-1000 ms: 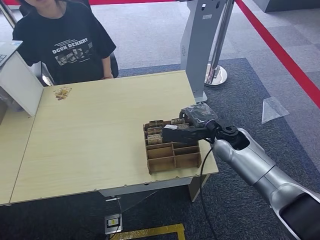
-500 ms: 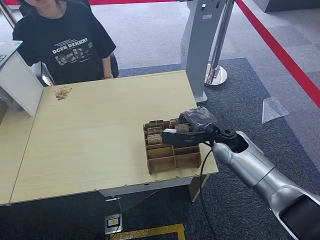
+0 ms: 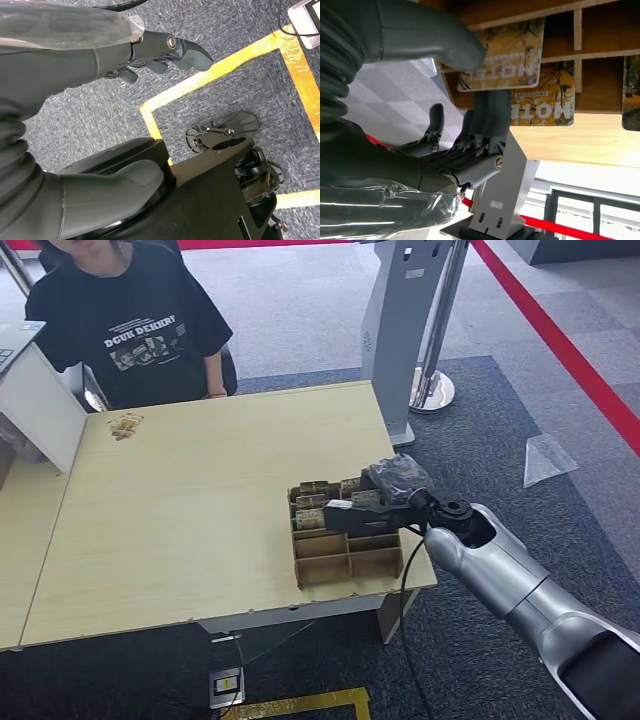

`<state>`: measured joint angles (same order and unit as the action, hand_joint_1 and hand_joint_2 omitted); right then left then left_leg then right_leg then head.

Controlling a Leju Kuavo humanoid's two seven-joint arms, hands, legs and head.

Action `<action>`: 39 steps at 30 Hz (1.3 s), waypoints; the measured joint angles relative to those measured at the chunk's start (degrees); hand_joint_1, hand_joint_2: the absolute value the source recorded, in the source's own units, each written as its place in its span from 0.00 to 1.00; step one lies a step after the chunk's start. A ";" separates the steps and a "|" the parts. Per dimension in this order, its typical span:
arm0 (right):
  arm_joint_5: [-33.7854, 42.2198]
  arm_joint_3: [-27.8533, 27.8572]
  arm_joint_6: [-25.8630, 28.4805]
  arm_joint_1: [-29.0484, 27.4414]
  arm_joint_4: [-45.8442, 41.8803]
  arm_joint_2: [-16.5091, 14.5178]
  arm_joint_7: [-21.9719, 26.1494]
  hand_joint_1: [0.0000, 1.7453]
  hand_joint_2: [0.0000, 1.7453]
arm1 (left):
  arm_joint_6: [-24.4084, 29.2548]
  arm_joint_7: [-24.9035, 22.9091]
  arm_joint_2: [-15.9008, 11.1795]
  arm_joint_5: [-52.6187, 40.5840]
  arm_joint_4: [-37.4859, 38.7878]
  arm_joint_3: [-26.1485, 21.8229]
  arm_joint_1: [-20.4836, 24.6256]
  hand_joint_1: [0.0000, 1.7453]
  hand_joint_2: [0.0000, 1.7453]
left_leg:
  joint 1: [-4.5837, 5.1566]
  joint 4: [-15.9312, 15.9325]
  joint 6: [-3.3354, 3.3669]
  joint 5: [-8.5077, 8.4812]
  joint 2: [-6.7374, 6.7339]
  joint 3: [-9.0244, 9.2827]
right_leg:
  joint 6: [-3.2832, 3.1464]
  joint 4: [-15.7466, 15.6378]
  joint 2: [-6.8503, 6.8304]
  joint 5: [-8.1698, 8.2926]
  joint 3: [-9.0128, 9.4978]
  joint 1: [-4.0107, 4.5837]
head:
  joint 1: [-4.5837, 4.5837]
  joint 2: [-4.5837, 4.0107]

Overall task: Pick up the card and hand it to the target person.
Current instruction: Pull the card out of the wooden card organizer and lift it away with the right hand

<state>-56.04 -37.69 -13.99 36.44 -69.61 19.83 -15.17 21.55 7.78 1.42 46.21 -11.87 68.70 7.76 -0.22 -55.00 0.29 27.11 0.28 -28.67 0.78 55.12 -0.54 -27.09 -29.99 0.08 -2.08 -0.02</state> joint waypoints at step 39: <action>-0.26 -1.47 -4.70 5.75 -2.99 3.47 12.51 1.00 1.00 | -0.13 0.22 0.27 0.01 0.00 0.00 0.28 0.00 1.00 | 0.00 -0.01 0.00 -0.01 -0.01 0.01 | -0.02 0.02 0.01 0.03 0.00 0.00 | 0.02 0.00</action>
<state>-56.30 -39.16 -18.69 42.18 -72.60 23.30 -2.67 21.43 8.00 1.68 46.22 -11.87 68.70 8.04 -0.22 -55.00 0.29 27.10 0.26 -28.66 0.76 55.14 -0.54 -27.06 -30.00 0.08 -2.06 -0.02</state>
